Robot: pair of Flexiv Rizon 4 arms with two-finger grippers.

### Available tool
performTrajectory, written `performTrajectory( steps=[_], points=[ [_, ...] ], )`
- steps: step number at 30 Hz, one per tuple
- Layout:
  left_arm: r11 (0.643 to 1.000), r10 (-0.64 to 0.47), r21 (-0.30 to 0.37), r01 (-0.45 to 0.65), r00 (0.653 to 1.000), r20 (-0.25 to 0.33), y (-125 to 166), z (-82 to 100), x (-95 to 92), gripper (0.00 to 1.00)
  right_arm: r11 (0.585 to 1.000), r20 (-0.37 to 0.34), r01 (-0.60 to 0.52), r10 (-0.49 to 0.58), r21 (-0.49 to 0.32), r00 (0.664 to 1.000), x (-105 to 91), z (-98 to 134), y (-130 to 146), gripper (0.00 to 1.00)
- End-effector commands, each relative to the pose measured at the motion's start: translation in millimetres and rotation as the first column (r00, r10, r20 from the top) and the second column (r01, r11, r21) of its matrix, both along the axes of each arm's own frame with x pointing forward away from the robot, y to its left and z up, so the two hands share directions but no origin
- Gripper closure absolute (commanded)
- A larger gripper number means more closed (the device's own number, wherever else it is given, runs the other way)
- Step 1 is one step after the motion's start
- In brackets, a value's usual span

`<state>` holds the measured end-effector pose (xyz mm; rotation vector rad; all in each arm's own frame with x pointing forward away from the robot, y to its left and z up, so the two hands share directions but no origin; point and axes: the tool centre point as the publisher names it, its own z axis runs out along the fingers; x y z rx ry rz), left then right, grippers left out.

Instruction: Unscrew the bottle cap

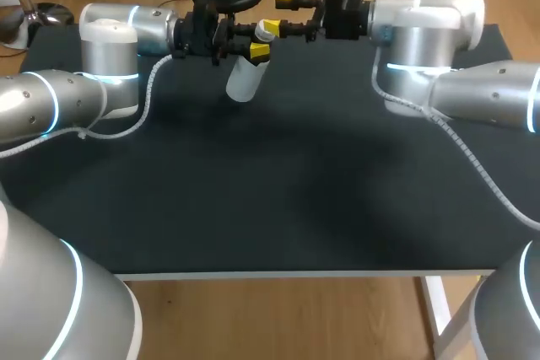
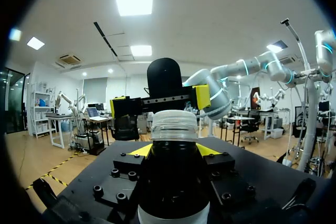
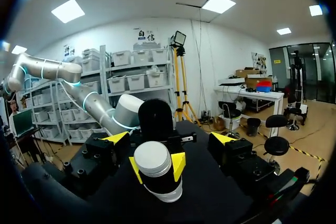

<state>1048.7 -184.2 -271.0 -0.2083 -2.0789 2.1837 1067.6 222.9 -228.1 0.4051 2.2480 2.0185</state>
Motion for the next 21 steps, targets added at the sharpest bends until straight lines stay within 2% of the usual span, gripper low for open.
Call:
performTrajectory(
  steps=[1,21],
  points=[
    [1.000,-0.003,-0.003,0.003,1.000,0.001,-0.5,-1.1,1.7,1.00,1.000,0.000,0.015,-0.015,-0.027,1.000,-3.3,2.5,1.7,0.00],
    [1.000,-0.003,-0.003,0.003,1.000,0.001,-0.5,-1.1,1.7,1.00,0.994,-0.004,-0.005,0.005,-0.112,1.000,-12.4,-6.0,5.4,0.00]
  ],
)
